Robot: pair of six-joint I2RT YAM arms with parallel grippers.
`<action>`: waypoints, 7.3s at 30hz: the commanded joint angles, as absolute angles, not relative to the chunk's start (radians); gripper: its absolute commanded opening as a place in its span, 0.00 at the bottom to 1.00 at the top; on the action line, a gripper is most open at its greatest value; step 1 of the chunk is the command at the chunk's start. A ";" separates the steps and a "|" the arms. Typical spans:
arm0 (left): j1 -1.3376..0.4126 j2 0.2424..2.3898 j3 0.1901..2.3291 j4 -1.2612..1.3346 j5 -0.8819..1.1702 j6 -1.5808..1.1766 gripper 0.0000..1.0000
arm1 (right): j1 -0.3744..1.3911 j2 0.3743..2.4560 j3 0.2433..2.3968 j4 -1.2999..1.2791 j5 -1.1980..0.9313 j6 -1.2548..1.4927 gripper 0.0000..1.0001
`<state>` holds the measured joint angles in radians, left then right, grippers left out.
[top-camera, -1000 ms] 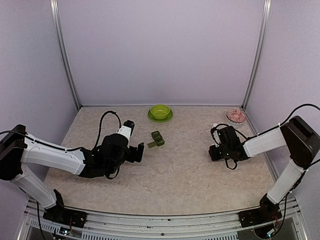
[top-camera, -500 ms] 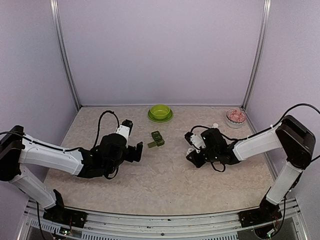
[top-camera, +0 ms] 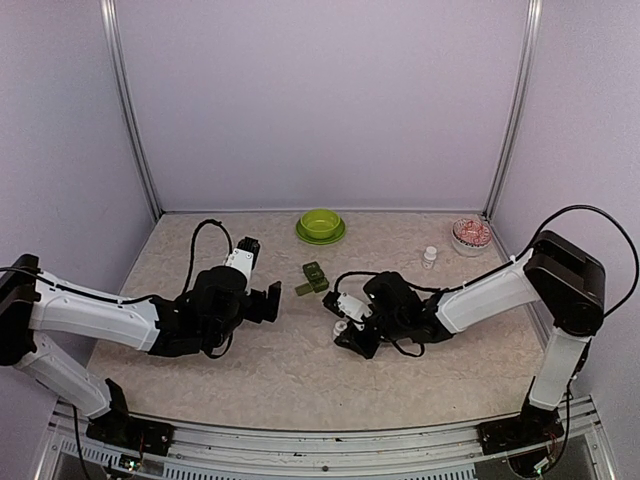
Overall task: Sort the pills into containers
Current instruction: Place the pill bottle at the center of the board, then close the pill bottle at the center of the board, then pass from the left arm to the right
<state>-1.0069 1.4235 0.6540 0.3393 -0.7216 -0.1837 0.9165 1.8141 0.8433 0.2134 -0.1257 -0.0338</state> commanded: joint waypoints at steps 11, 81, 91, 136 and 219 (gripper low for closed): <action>-0.996 1.394 0.641 0.320 -0.733 -0.181 0.99 | 0.978 1.896 0.920 0.165 -0.141 -0.083 0.27; -0.956 1.882 1.046 0.114 0.259 0.316 0.37 | 0.775 1.291 0.570 0.176 0.083 0.071 1.00; -0.953 1.890 1.052 0.109 0.250 0.317 0.27 | 0.773 1.302 0.573 0.180 0.077 0.070 1.00; -0.928 1.736 0.982 0.308 0.327 0.113 0.10 | 0.769 1.215 0.446 0.469 -0.332 0.047 0.94; -1.025 1.564 0.772 0.930 0.288 -0.375 0.76 | 0.949 1.159 0.506 0.662 -0.250 -0.049 0.23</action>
